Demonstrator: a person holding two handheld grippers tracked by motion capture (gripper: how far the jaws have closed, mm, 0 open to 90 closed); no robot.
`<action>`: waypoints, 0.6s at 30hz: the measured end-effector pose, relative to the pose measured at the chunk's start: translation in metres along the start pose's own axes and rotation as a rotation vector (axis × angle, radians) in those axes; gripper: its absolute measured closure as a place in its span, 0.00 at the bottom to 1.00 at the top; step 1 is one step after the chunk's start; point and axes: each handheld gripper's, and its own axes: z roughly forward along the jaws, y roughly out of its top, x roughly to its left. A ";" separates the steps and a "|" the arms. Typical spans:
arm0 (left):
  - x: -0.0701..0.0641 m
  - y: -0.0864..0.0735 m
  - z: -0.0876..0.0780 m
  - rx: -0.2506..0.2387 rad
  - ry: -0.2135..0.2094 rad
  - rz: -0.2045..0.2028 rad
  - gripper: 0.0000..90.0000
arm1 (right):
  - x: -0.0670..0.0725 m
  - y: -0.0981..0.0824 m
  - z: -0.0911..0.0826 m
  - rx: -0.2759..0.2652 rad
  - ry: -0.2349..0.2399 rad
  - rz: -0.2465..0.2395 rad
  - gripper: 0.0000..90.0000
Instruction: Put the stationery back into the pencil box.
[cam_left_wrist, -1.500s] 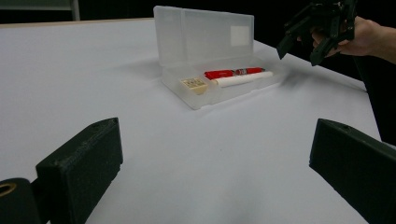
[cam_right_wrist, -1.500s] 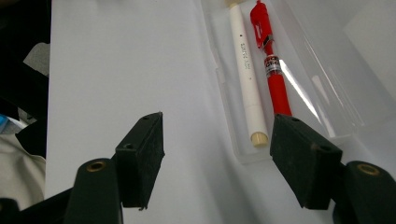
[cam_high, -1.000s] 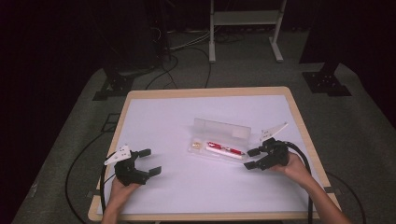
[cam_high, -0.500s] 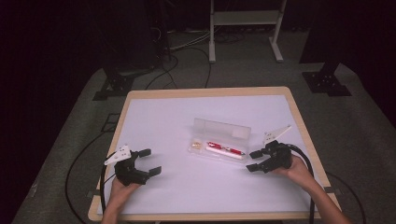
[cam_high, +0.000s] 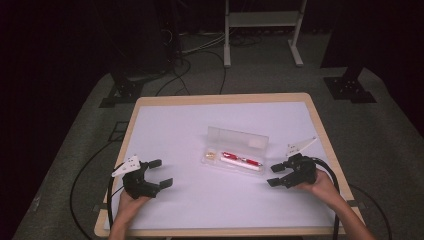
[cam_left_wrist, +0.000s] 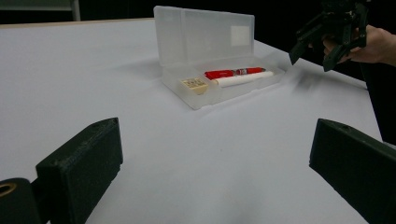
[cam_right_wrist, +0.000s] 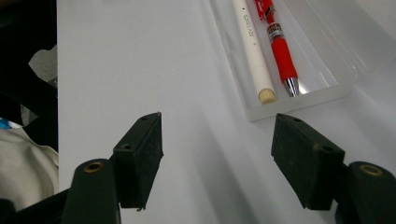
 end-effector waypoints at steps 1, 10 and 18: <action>0.000 0.000 0.000 0.000 0.001 0.000 0.02 | 0.001 -0.001 0.000 0.000 -0.001 0.000 0.36; 0.000 0.000 0.000 0.000 0.001 0.000 0.02 | 0.004 -0.013 -0.006 -0.004 -0.012 0.016 0.35; 0.000 0.000 0.000 0.000 0.002 -0.001 0.02 | 0.005 -0.026 -0.014 -0.016 -0.029 0.036 0.35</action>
